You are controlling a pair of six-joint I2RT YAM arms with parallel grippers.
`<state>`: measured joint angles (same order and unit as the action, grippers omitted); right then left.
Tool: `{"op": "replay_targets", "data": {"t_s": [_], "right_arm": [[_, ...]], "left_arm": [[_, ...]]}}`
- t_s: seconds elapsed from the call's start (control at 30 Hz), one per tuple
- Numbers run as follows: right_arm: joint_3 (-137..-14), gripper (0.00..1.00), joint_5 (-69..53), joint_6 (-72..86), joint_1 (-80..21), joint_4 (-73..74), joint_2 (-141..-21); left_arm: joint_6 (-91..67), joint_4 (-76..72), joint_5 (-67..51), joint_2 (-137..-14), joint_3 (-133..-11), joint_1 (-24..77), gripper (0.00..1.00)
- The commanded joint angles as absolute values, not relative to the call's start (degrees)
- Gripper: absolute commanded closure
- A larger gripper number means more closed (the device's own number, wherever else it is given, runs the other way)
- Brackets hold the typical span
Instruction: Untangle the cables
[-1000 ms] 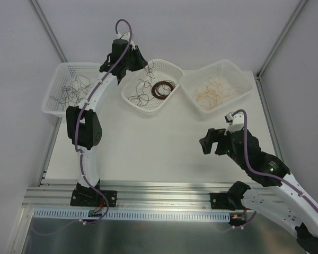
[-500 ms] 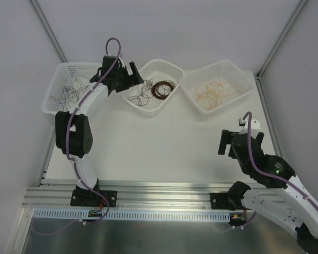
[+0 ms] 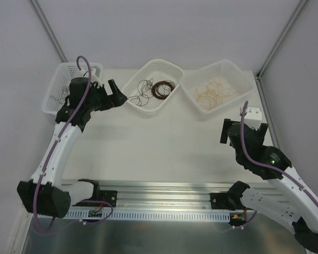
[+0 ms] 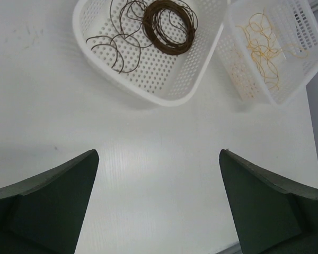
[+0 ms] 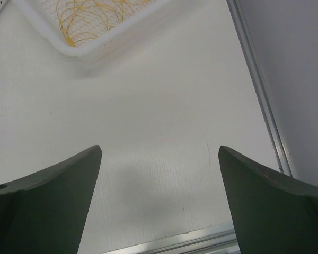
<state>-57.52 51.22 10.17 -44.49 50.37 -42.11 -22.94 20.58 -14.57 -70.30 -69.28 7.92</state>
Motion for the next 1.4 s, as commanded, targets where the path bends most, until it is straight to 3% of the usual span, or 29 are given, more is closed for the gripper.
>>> {"op": "replay_targets", "data": {"t_s": [0.0,0.27,0.5,0.77,1.37], "right_arm": [[-58.2,0.03,49.3,6.7,-41.9,48.7,-36.0],[-56.0,0.03,47.5,8.4,-42.0,61.0,-20.8],[-60.7,0.03,50.0,2.9,-41.9,65.3,-9.6],[-68.7,0.03,52.8,-3.4,-42.8,70.3,-3.4],[-69.2,0.03,54.0,3.1,-46.1,76.4,2.6]], "left_arm": [[-21.5,26.1,-9.5,-54.0,-62.2,8.3,0.01],[-19.2,41.2,5.2,-24.3,-51.9,8.2,0.01],[-17.8,51.8,11.3,-8.7,-57.1,8.3,0.01],[-19.5,62.3,15.1,-1.6,-63.3,8.3,0.01],[-24.0,67.0,17.3,5.0,-58.0,8.4,0.01]]}}
